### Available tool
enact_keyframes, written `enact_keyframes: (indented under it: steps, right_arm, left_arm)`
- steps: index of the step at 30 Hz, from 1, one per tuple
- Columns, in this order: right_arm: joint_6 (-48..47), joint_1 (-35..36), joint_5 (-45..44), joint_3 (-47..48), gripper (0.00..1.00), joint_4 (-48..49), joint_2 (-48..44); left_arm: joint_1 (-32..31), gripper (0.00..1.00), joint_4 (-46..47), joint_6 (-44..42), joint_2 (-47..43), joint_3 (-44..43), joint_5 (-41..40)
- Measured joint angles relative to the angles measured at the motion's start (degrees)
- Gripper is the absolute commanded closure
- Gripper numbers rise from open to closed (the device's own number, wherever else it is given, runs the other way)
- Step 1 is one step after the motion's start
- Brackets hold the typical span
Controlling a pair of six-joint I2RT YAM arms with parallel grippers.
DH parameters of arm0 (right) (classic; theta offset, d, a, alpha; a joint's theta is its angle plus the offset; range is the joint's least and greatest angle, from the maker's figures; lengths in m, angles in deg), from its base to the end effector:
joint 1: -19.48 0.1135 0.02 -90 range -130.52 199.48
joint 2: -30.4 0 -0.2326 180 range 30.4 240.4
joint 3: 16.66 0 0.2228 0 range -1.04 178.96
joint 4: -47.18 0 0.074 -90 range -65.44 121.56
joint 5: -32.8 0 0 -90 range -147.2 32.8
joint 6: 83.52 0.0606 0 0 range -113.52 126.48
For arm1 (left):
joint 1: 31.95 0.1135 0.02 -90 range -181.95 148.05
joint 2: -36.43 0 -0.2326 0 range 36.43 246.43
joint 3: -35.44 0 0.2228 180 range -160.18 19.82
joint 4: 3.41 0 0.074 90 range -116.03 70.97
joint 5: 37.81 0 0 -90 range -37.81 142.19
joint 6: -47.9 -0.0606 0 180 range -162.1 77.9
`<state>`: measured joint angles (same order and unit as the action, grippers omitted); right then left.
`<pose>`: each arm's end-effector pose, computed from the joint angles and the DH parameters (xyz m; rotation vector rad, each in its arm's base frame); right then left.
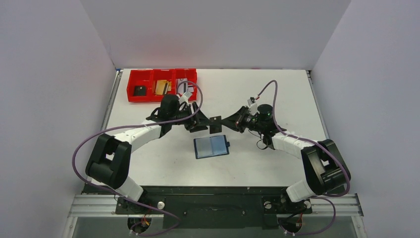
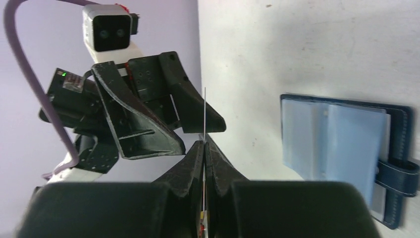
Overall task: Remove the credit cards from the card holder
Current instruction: Remove the credit card from the card holder, then place the credit card in the storage box.
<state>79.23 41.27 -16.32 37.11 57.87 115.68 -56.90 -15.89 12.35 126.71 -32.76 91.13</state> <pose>0.2664 0.1492 0.1863 0.4393 2.2460 1.6833 0.2807 -0.1726 0.1936 -0.1798 2.4336 -1.4579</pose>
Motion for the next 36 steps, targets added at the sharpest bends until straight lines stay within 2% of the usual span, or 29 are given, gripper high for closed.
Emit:
enact_keyframes:
  steps: [6,9,15,19,21,23,24,27,29,33,36]
  right_arm:
    - [4.9,0.0,1.1,0.0,1.00,6.6,1.1]
    - [6.3,0.0,1.4,0.0,1.00,8.0,1.8]
    - [6.4,0.4,1.6,0.0,1.00,8.2,1.8]
    - [5.9,0.5,1.6,0.0,1.00,8.0,1.8]
    - [5.4,0.7,1.4,0.3,1.00,7.3,1.8]
    - [4.3,0.9,1.3,0.8,0.82,6.1,1.8]
    - [3.5,1.0,1.1,1.1,0.64,5.1,1.8]
    - [0.4,1.2,-0.2,2.5,0.42,0.5,1.7]
    - [-2.9,1.5,-1.7,3.7,0.37,-4.8,1.0]
    - [-9.1,1.6,-5.7,5.6,0.35,-14.6,-2.1]
    - [-12.9,1.5,-9.5,6.6,0.35,-20.6,-4.9]
  left_arm:
    - [0.3,0.51,6.3,3.6,-0.1,1.0,3.1]
    - [0.3,0.54,8.7,5.3,-0.1,1.6,4.1]
    - [0.4,0.77,13.5,8.7,-0.1,2.6,5.9]
    - [0.4,0.98,15.5,10.3,0.0,3.0,6.4]
    - [0.5,1.00,16.1,10.8,0.0,3.2,6.6]
    - [0.5,1.00,16.4,11.1,0.0,3.4,6.7]
    - [0.6,1.00,16.4,11.1,0.0,3.4,6.7]
    - [0.5,1.00,16.0,10.5,0.0,3.4,6.5]
    - [0.5,1.00,14.7,9.2,0.0,3.3,6.0]
    - [0.5,1.00,9.4,6.1,0.0,2.7,3.7]
    - [0.6,1.00,1.9,2.0,0.0,0.0,-0.1]
